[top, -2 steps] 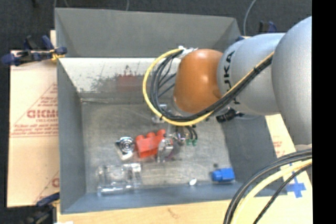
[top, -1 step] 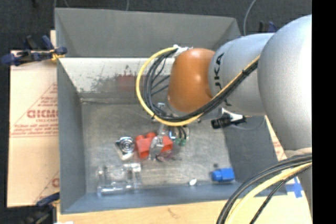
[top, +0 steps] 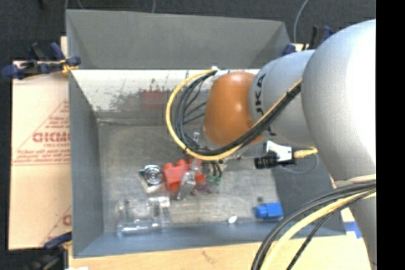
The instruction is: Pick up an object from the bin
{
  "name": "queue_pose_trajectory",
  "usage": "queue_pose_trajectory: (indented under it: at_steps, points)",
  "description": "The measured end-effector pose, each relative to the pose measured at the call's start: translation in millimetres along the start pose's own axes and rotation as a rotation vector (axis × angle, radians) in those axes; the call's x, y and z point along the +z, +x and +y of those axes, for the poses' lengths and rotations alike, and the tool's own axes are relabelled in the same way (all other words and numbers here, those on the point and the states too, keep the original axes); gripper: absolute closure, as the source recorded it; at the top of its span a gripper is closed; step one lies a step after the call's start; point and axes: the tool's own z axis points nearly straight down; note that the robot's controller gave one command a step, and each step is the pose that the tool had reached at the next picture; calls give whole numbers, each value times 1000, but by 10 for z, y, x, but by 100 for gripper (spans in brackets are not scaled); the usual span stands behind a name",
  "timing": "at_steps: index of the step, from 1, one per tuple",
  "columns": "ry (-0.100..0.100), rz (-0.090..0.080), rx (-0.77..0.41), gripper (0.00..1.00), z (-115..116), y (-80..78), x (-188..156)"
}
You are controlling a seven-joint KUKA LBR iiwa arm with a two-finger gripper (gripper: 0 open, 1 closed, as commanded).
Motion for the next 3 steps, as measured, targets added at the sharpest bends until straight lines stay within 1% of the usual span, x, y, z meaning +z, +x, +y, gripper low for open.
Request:
queue_pose_trajectory:
  at_steps: [1,2,3]
  points:
    - [2,5,-2,0,19,-20,-24]
    - [0,-5,0,100,18,-51,-48]
    - [4,3,-2,100,27,-85,-812]
